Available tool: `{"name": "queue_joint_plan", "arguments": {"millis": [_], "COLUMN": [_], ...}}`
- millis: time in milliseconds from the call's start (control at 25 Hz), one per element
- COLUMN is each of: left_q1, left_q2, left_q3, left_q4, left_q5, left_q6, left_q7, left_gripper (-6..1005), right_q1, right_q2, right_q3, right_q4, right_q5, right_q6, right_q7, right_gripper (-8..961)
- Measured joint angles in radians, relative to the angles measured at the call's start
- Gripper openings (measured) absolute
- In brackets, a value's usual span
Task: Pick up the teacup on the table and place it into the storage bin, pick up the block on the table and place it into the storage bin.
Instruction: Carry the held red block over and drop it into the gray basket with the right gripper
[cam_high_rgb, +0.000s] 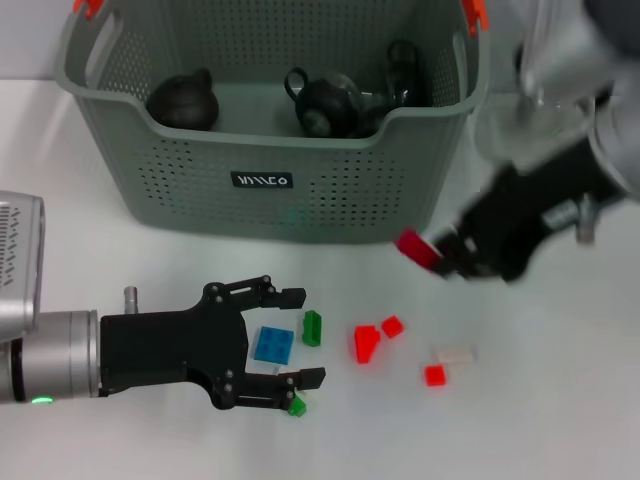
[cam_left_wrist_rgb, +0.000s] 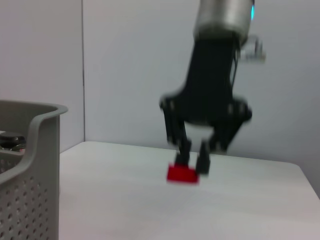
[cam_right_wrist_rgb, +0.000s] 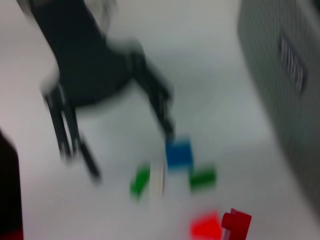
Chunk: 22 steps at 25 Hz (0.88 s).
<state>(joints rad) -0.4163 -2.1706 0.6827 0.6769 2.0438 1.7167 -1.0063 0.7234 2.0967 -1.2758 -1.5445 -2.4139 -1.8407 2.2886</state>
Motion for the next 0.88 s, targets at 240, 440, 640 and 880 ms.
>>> {"name": "queue_joint_plan", "arguments": {"millis": [240, 440, 640, 880], "left_q1": [-0.004, -0.007, -0.007, -0.007], "left_q2": [0.0, 0.0, 0.0, 0.0], "left_q3": [0.0, 0.0, 0.0, 0.0], "left_q4": [-0.002, -0.004, -0.005, -0.005], "left_q5": [0.001, -0.002, -0.005, -0.006], "left_q6": [0.0, 0.0, 0.001, -0.001], "left_q7": [0.0, 0.0, 0.0, 0.0], "left_gripper": [861, 861, 862, 862], "right_q1": [0.15, 0.274, 0.372, 0.395], "right_q2": [-0.003, -0.033, -0.098, -0.1], "right_q3": [0.192, 0.295, 0.296, 0.282], "right_q4": [0.042, 0.181, 0.402, 0.468], "right_q5": [0.066, 0.064, 0.057, 0.003], "right_q6": [0.131, 0.289, 0.396, 0.455], "right_q7": [-0.02, -0.016, -0.009, -0.016], "right_gripper": [191, 228, 274, 330]}}
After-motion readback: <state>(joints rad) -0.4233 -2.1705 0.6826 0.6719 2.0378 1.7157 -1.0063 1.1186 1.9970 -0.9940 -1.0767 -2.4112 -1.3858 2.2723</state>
